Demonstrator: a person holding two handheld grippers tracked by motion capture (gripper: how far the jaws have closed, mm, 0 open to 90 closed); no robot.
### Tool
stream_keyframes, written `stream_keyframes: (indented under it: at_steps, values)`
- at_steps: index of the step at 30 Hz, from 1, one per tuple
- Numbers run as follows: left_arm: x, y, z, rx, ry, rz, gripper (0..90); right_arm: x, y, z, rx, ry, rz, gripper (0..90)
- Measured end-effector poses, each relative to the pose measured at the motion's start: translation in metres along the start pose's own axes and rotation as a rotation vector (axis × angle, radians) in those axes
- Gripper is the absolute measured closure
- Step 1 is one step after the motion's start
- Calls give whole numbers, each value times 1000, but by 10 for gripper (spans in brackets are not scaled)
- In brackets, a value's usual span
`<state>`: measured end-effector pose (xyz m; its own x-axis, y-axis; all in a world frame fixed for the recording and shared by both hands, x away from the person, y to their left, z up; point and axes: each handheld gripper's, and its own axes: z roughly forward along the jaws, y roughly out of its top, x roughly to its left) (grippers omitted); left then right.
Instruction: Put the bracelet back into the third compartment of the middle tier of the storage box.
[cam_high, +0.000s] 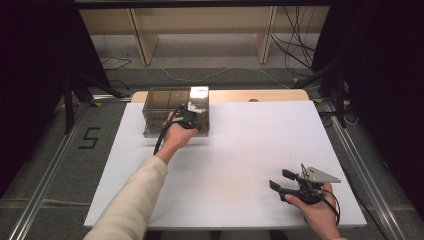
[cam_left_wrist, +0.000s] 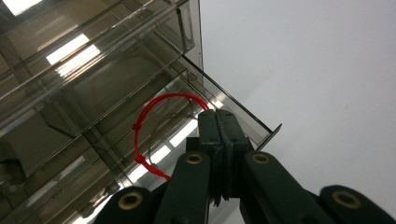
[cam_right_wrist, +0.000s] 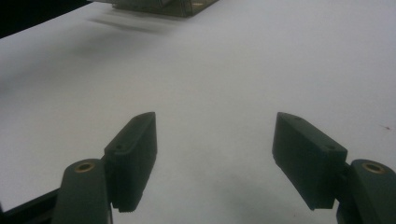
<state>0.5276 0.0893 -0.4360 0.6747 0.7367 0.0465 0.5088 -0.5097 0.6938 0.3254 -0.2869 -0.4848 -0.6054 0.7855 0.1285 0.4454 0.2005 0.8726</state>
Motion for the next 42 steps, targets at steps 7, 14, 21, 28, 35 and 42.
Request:
stream_keyframes:
  at_steps: [7,14,21,28,35,42]
  values:
    - [2,-1,2,1,4,-11,898,0,0,0,-1,0,0,314]
    - [3,-1,4,-3,8,-18,897,0,0,0,0,0,0,314]
    - [3,-1,1,-14,17,-9,846,0,0,-1,0,-1,0,314]
    - [3,1,-16,-68,38,-17,757,0,0,-1,0,-2,-1,314]
    - [3,2,-37,-137,49,-35,633,0,0,0,1,-1,-6,314]
    - [0,2,-49,-161,65,-46,464,1,0,0,0,-2,-3,314]
